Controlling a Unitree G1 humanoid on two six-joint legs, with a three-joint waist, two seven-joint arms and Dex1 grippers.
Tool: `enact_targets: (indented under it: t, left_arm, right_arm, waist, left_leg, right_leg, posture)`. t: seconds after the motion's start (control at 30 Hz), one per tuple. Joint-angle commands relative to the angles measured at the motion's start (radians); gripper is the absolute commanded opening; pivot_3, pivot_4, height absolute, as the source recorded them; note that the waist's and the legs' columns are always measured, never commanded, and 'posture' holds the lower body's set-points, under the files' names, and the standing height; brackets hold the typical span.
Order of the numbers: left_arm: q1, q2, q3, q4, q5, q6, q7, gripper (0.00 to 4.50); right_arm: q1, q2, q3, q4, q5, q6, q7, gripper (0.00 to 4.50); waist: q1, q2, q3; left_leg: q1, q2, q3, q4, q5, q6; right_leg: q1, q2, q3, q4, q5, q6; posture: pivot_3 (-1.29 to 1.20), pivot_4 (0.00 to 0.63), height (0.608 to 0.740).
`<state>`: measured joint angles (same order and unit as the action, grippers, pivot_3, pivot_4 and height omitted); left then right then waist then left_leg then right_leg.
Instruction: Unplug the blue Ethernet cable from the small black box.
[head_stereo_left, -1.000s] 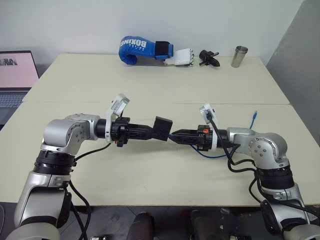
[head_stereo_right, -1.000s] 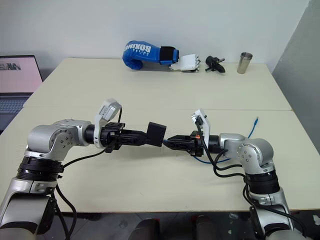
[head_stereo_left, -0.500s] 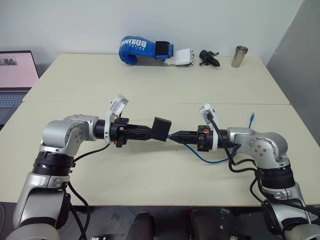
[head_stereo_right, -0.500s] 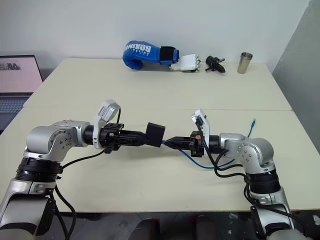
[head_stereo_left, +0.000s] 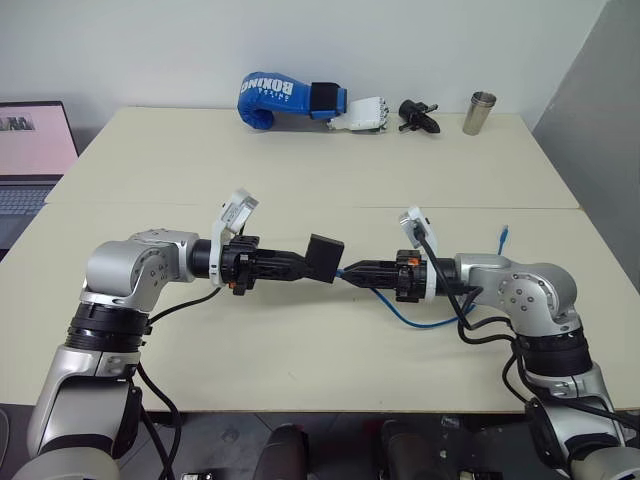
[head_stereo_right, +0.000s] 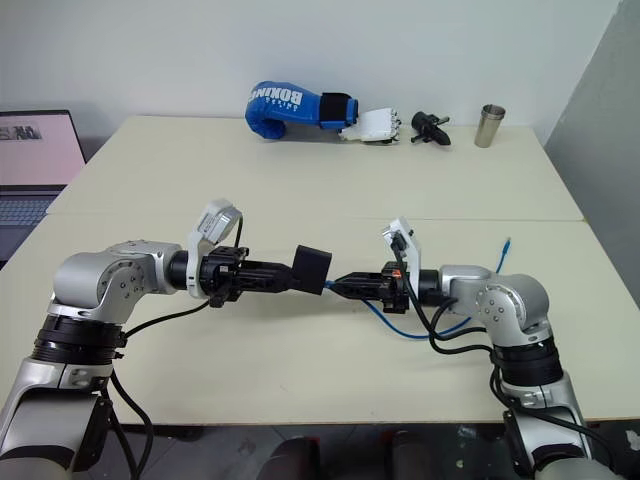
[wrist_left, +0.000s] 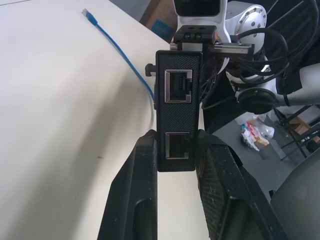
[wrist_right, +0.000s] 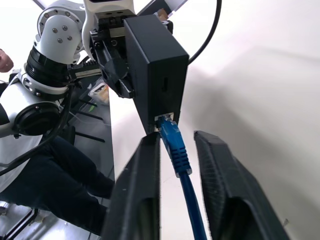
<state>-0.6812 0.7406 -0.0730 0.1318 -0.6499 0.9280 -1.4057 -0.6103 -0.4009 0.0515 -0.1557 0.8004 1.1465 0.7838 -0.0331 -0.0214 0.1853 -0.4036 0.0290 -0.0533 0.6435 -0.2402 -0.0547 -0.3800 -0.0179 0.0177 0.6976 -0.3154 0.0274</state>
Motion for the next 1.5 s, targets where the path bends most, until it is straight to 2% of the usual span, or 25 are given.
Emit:
enact_targets:
  t: [0.03,0.27,0.57,1.5]
  left_arm:
    - [-0.007,-0.001,0.027,-0.032,-0.024,-0.005,-0.001,0.76]
    - [-0.004,0.001,0.030,-0.037,-0.030,-0.001,0.003,0.76]
    - [-0.001,-0.001,0.030,-0.040,-0.038,0.000,0.011,0.76]
    - [0.012,-0.001,0.045,-0.048,-0.073,0.008,0.050,0.76]
  right_arm:
    - [-0.010,-0.004,-0.012,-0.033,0.041,0.016,0.018,1.50]
    - [0.007,-0.019,-0.040,-0.039,0.087,0.036,0.029,1.50]
    - [0.006,0.048,-0.077,-0.030,0.111,0.034,-0.037,1.50]
    - [0.062,0.078,-0.085,-0.071,0.129,0.021,-0.096,1.50]
  waist:
    - [0.000,0.000,0.000]
    - [0.000,0.000,0.000]
    - [0.000,0.000,0.000]
    - [0.000,0.000,0.000]
  left_leg:
    - [0.000,0.000,0.000,0.000,0.000,0.000]
    - [0.000,0.000,0.000,0.000,0.000,0.000]
    - [0.000,0.000,0.000,0.000,0.000,0.000]
    - [0.000,0.000,0.000,0.000,0.000,0.000]
  right_leg:
    - [0.000,0.000,0.000,0.000,0.000,0.000]
    - [0.000,0.000,0.000,0.000,0.000,0.000]
    - [0.000,0.000,0.000,0.000,0.000,0.000]
    - [0.000,0.000,0.000,0.000,0.000,0.000]
  posture:
    - [0.00,0.150,0.740]
    - [0.00,0.150,0.740]
    - [0.00,0.150,0.740]
    - [0.00,0.150,0.740]
